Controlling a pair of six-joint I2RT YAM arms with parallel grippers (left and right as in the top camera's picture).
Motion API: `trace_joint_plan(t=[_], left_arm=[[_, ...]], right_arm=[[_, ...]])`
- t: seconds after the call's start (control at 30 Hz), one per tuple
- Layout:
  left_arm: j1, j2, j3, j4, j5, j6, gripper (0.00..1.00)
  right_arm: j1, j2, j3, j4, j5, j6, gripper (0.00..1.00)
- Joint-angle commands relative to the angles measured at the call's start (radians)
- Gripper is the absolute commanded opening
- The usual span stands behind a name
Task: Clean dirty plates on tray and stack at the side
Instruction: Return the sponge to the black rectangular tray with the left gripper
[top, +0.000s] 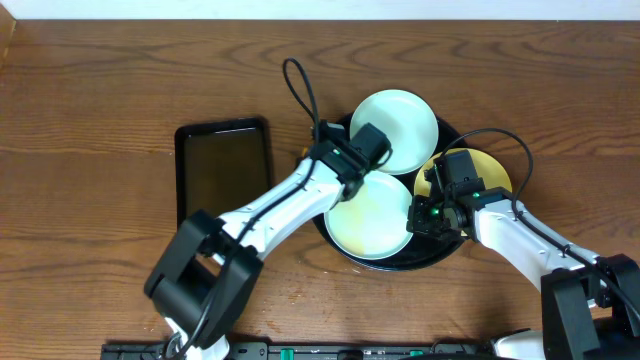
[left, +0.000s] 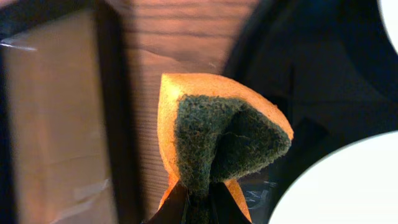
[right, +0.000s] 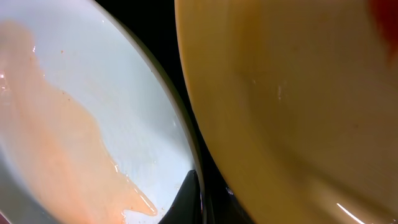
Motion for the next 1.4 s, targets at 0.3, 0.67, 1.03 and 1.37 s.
trace_joint_plan(t=[0.3,0.67,1.03,1.37], left_arm=[[0.402,-0.246,0.020,-0.211,0.151,0.026,0.08],[0.741,-0.128,-0.147,-0.052,0.573,0.246,0.08],[0.736,-0.098,-0.152,-0.044,0.573,0.293,0.56],[0.694,-0.252,-0.119,-0.093,0.621,0.294,0.66]], right_arm=[[0.001,0.018,-0.024,-0.015,0.021,-0.127,0.01],[0.001,0.018,-0.024,-0.015,-0.011,-0.197,0.01],[0.002,0.018,-0.024,-0.015,-0.011,-0.197,0.01],[0.001,0.018,-0.037,0.016,-0.011,-0.161,0.01]])
